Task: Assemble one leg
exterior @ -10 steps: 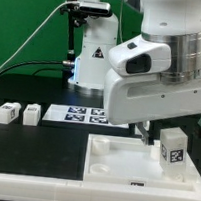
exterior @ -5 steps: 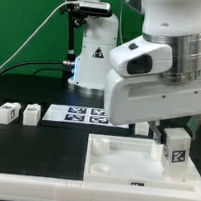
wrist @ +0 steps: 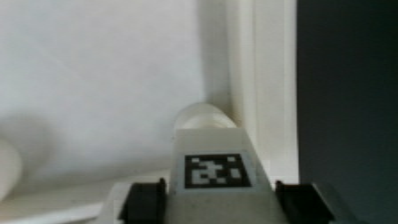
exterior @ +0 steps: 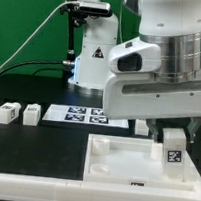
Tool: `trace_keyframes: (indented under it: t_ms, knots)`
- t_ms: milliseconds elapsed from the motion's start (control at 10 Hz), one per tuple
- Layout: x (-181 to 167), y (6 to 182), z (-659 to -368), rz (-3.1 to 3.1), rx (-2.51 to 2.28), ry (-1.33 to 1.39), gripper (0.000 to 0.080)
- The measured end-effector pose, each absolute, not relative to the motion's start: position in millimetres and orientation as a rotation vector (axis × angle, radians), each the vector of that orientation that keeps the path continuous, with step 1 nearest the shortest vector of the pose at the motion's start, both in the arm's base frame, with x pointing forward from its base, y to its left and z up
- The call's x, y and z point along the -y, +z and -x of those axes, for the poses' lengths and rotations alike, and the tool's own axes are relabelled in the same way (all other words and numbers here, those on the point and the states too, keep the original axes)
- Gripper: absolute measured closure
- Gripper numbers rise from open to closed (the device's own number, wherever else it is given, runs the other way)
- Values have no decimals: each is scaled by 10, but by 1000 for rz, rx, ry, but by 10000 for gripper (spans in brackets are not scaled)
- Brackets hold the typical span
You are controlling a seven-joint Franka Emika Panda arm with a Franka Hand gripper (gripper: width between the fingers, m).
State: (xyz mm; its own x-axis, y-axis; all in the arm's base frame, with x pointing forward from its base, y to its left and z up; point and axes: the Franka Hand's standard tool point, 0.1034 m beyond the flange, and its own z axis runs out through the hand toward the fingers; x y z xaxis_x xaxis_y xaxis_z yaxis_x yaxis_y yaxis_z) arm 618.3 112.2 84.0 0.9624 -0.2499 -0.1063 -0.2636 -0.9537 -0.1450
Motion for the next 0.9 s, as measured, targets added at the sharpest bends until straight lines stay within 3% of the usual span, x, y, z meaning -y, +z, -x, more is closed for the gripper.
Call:
trace_keyframes:
  t_ms: [500,800,900]
  knots:
    - [-1221,844,-6198,2620,-1462,215,506]
    - [-1225,832,-6214,2557,-1575,223,506]
    - [-1231,833,-6213,2575,-1542,221,416]
